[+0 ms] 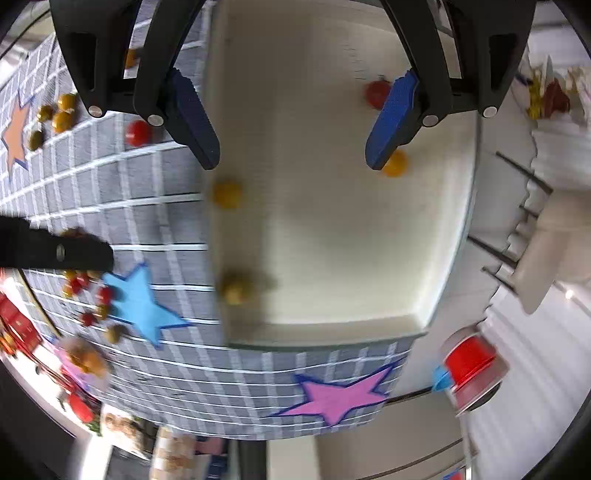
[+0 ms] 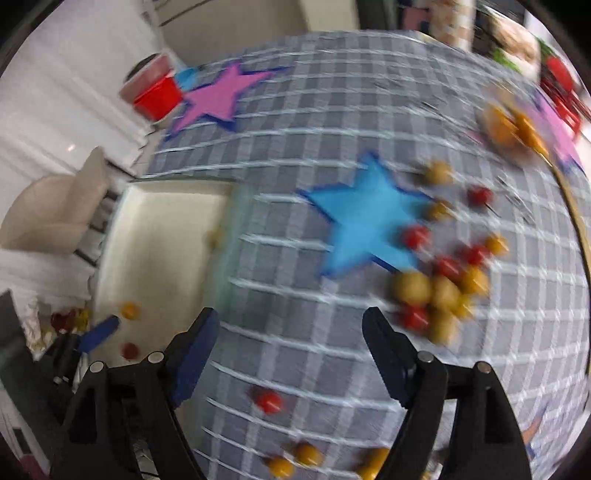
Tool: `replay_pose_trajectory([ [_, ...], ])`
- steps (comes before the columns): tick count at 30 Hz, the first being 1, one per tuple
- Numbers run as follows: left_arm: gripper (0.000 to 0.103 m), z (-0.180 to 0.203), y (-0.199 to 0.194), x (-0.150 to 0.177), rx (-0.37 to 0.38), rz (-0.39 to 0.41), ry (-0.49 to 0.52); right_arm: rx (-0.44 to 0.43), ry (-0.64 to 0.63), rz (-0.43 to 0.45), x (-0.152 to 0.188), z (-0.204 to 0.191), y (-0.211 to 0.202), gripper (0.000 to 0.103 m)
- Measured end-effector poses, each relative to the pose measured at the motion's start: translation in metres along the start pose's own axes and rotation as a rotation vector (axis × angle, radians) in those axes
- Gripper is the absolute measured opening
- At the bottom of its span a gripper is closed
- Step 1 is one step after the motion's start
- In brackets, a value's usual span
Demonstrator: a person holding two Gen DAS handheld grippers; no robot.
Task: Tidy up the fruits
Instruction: 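Move both open tools back to the fruit on the cloth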
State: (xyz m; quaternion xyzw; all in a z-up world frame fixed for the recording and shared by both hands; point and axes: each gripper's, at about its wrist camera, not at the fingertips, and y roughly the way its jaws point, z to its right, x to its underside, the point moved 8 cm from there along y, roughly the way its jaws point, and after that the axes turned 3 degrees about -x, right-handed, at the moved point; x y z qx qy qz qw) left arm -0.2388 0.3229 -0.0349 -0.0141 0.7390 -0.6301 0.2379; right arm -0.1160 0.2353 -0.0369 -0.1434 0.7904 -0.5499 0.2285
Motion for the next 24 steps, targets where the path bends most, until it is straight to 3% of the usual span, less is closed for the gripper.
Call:
replay_pose_trajectory([
  [11,0.082,0.101,-0.018,0.008,0.107,-0.013,0.178,0.157,0.193,-0.054,0.101,0.119,-0.03,0.082],
  [22,0.082,0.125,0.028,0.026,0.044,-0.122,0.232,0.187,0.251,-0.076,0.143,0.157,-0.026,0.082],
  [24,0.082,0.125,0.029,0.026,0.055,-0.121,0.224,0.18,0.254,-0.082,0.147,0.159,-0.023,0.076],
])
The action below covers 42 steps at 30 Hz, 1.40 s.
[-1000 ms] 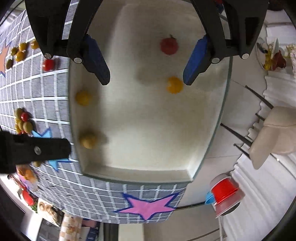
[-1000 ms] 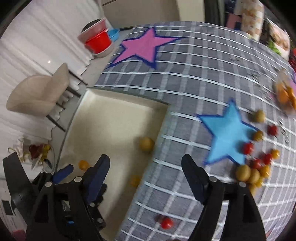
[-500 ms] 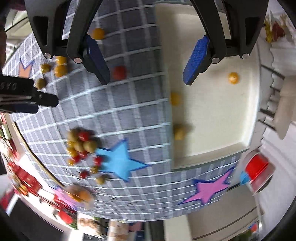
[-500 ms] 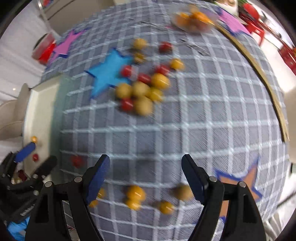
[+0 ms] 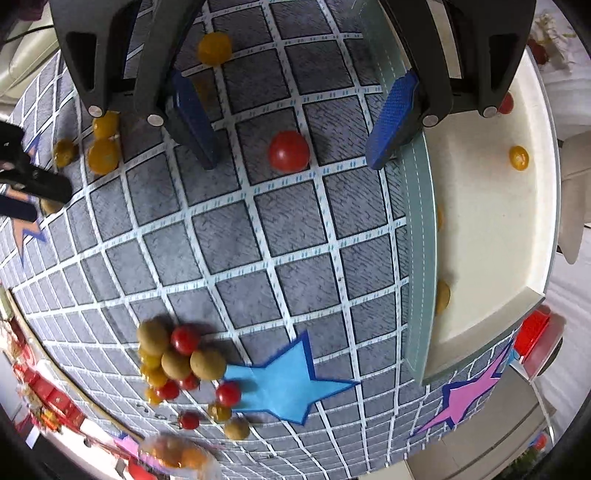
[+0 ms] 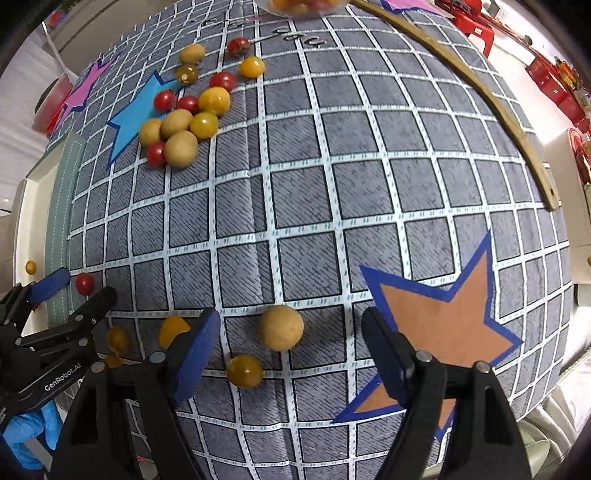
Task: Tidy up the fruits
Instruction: 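Move both open tools back to the fruit on the cloth, then grasp a red cherry tomato with the left tool while the right tool grasps a brown longan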
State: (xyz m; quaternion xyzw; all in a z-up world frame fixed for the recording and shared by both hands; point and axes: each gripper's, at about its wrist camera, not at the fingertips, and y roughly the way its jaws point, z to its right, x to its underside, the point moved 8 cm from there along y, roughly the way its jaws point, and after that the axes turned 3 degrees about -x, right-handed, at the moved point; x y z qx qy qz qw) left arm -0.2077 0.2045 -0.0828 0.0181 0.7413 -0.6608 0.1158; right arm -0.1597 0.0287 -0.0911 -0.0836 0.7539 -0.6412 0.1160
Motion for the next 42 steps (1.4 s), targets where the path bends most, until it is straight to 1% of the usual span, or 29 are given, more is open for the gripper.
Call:
replay_pose_trajectory([
  [4,0.082,0.001,0.0,-0.001,0.002,-0.003,-0.007,0.014,-0.024,0.0,0.005,-0.004,0.006,0.07],
  [6,0.082,0.002,0.001,0.001,0.016,-0.008,-0.01,0.033,-0.048,0.002,0.011,-0.01,0.008,0.066],
  [8,0.079,0.003,0.001,0.004,0.038,-0.013,-0.022,0.06,-0.08,0.001,0.015,-0.017,0.01,0.065],
  [10,0.072,0.003,0.001,0.008,0.058,-0.017,-0.039,0.079,-0.101,0.0,0.018,-0.023,0.012,0.061],
  [11,0.07,0.004,0.0,0.009,0.058,-0.013,-0.04,0.086,-0.107,0.001,0.018,-0.024,0.013,0.055],
  [12,0.064,0.004,-0.001,0.01,0.057,-0.01,-0.042,0.095,-0.115,0.004,0.019,-0.024,0.013,0.046],
  [13,0.056,0.005,-0.002,0.01,0.056,-0.007,-0.044,0.097,-0.12,0.007,0.021,-0.025,0.012,0.042],
  [14,0.052,0.005,-0.003,0.01,0.055,-0.006,-0.045,0.092,-0.123,0.007,0.023,-0.027,0.012,0.034],
  [15,0.04,0.004,-0.005,0.009,0.055,-0.003,-0.046,0.093,-0.126,0.006,0.024,-0.028,0.011,0.027],
  [16,0.027,0.004,-0.006,0.008,0.054,-0.001,-0.045,0.096,-0.13,0.006,0.023,-0.028,0.01,0.027],
  [17,0.022,0.004,-0.007,0.007,0.052,-0.001,-0.042,0.093,-0.132,0.006,0.024,-0.028,0.01,0.027],
  [19,0.021,0.0,-0.009,0.003,0.08,-0.007,-0.053,0.089,-0.13,0.004,0.022,-0.031,0.01,0.026],
  [21,0.021,-0.004,-0.012,0.002,0.115,-0.013,-0.082,0.059,-0.115,0.002,0.02,-0.03,0.008,0.027],
  [24,0.021,-0.011,-0.019,0.001,0.138,-0.004,-0.112,0.006,-0.094,0.01,0.004,-0.019,-0.003,0.027],
  [27,0.021,-0.019,-0.028,0.001,0.158,0.006,-0.13,-0.024,-0.095,0.025,-0.006,-0.023,-0.011,0.027],
  [30,0.021,-0.022,-0.036,-0.001,0.16,0.023,-0.133,-0.047,-0.107,0.037,-0.015,-0.032,-0.019,0.027],
  [35,0.021,-0.039,-0.05,0.0,0.16,0.05,-0.157,-0.077,-0.136,0.055,-0.033,-0.056,-0.028,0.027],
  [40,0.021,-0.055,-0.055,0.001,0.147,0.076,-0.196,-0.095,-0.175,0.062,-0.041,-0.087,-0.03,0.027],
  [42,0.021,-0.063,-0.056,0.002,0.139,0.083,-0.216,-0.102,-0.194,0.063,-0.04,-0.1,-0.026,0.027],
])
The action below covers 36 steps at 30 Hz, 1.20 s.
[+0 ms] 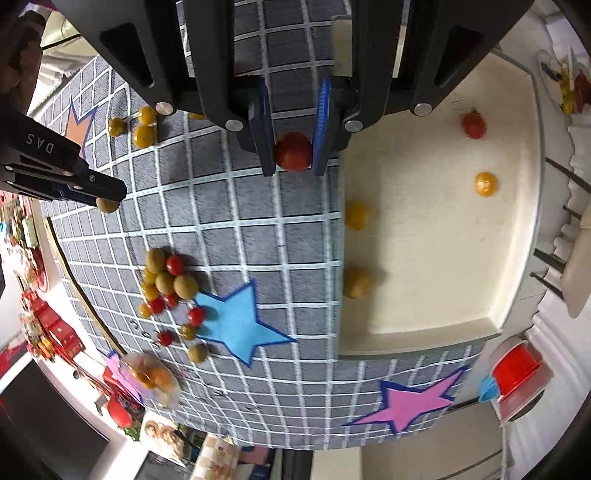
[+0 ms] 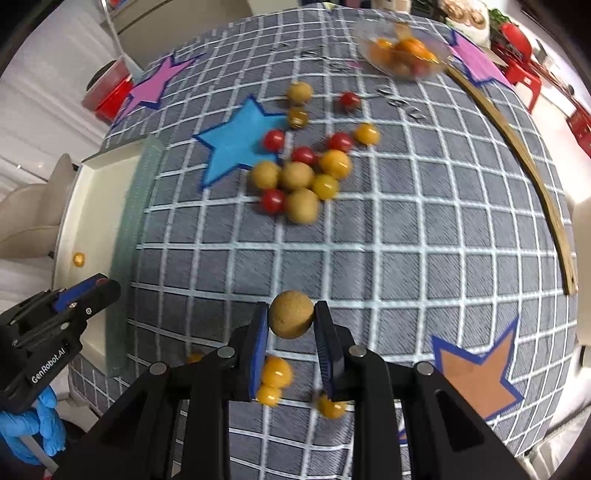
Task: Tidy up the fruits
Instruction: 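Grasp a red cherry tomato with the left tool while the right tool grasps a brown longan, then carry both fruits over the white tray and open both tools to release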
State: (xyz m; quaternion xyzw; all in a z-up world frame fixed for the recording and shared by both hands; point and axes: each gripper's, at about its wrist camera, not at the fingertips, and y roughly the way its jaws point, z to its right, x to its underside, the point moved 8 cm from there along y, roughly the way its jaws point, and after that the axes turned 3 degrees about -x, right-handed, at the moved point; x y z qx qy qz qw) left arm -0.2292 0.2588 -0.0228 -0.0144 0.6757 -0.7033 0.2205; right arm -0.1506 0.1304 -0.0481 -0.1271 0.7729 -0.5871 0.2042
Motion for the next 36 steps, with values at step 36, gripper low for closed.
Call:
replay_pose_trajectory([
  [36,0.021,-0.186,0.018,0.061,-0.249,-0.004,-0.354,-0.121,-0.377,-0.111,-0.067,-0.218,0.096,0.027],
])
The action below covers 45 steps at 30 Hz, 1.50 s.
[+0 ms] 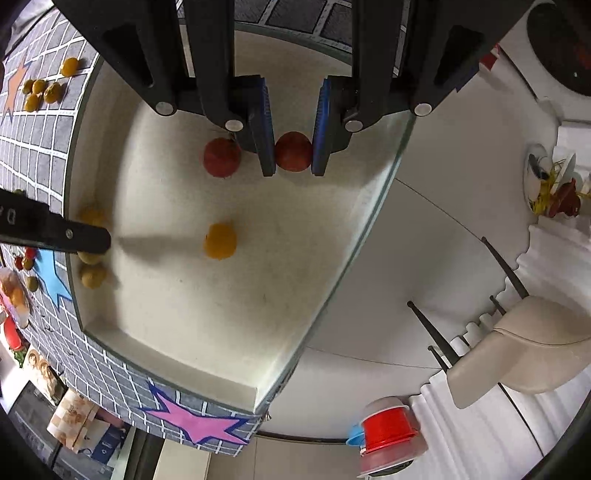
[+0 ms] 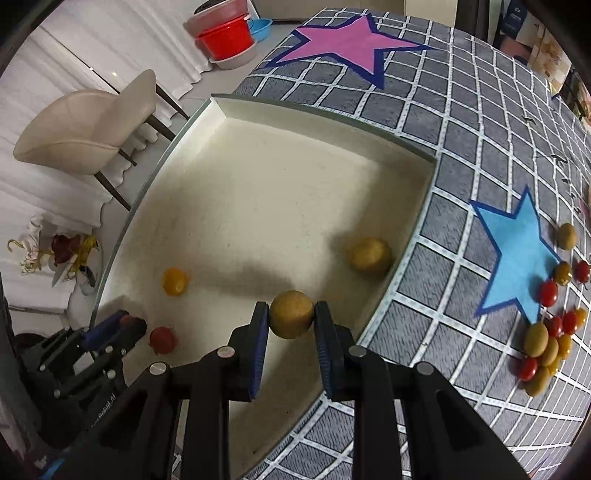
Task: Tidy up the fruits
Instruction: 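Carry both fruits over the white tray and open both tools to release, then move both open tools back to the fruit on the cloth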
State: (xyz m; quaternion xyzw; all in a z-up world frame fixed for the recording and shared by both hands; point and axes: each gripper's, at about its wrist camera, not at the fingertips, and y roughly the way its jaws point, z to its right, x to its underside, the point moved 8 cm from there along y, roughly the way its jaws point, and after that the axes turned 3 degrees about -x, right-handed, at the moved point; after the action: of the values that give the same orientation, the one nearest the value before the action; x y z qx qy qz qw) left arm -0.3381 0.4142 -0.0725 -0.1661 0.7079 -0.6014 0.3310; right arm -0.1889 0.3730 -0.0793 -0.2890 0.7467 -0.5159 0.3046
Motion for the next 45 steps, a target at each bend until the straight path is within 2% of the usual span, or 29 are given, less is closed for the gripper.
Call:
replay_pose_trajectory([
  [9,0.021,0.007,0.003,0.001,-0.012,-0.003,0.021,0.029,-0.007,-0.015,-0.005,-0.002,0.017,0.027],
  [14,0.023,0.011,0.002,0.001,-0.043,0.009,0.067,0.03,-0.013,-0.015,0.0,-0.005,0.017,0.027],
  [15,0.038,0.012,0.001,0.001,-0.049,0.012,0.074,0.031,-0.017,-0.016,0.0,-0.006,0.018,0.027],
  [16,0.066,0.012,0.0,0.001,-0.055,0.016,0.078,0.031,-0.018,-0.016,0.0,-0.007,0.017,0.027],
  [17,0.076,0.011,-0.002,0.0,-0.06,0.027,0.075,0.027,-0.017,-0.017,0.001,-0.007,0.017,0.028],
  [18,0.078,0.01,-0.005,-0.001,-0.065,0.049,0.072,0.023,-0.018,-0.018,0.001,-0.007,0.017,0.032],
  [23,0.078,0.014,-0.006,0.003,-0.053,0.027,0.095,-0.017,-0.015,-0.005,-0.001,-0.009,0.008,0.056],
  [25,0.078,0.018,-0.009,0.006,-0.051,0.026,0.112,-0.044,-0.017,0.011,-0.003,-0.011,0.0,0.071],
  [26,0.078,0.021,-0.011,0.006,-0.049,0.027,0.122,-0.05,-0.023,0.03,-0.003,-0.012,-0.006,0.084],
  [27,0.078,0.024,-0.013,0.006,-0.046,0.029,0.133,-0.047,-0.025,0.043,-0.003,-0.011,-0.011,0.087],
  [31,0.078,0.041,-0.024,0.005,-0.03,0.039,0.179,-0.052,0.021,0.086,0.002,0.003,-0.035,0.087],
  [37,0.078,0.086,-0.04,-0.003,0.013,0.072,0.268,0.004,0.145,0.127,0.029,0.052,-0.068,0.087],
  [40,0.078,0.11,-0.048,-0.006,0.042,0.091,0.319,0.052,0.215,0.131,0.055,0.086,-0.085,0.087],
  [45,0.078,0.158,-0.067,0.004,0.114,0.105,0.419,0.125,0.338,0.107,0.12,0.14,-0.105,0.087],
])
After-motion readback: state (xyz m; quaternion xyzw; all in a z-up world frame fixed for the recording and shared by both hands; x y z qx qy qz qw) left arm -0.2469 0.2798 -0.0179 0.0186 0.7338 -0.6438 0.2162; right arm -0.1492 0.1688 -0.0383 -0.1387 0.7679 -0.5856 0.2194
